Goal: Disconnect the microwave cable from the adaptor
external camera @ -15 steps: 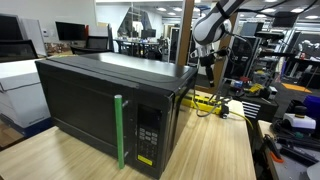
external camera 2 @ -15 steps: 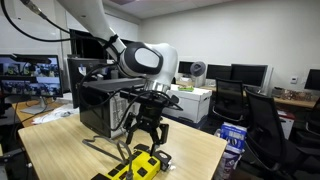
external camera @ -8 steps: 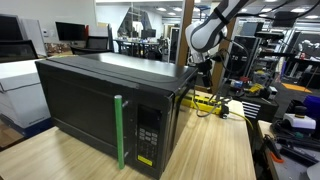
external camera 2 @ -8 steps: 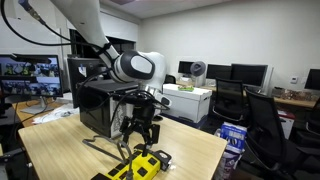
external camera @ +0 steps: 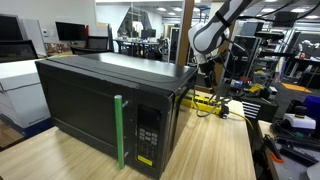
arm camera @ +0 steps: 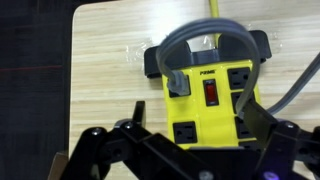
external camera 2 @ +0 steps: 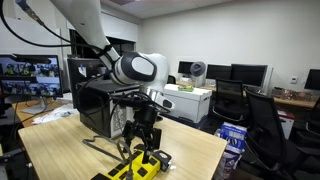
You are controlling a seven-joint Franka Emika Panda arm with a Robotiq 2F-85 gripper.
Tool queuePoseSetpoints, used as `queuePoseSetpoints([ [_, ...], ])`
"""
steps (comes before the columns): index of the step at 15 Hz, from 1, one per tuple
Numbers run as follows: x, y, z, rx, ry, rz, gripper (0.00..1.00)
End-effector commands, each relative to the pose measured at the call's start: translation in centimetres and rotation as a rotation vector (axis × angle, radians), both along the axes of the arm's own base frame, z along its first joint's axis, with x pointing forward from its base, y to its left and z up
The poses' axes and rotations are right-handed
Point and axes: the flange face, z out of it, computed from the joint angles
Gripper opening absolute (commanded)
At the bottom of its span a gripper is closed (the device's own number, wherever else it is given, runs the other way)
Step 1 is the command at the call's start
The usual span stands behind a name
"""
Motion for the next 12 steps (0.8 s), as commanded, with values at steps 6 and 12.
queuePoseSetpoints([
  [6,-3.3,-4.4,0.0,0.066,0.033,0.053,1.0],
  [12,-2.8,-3.3,-1.2,0.1,0.013,0.12,1.0],
])
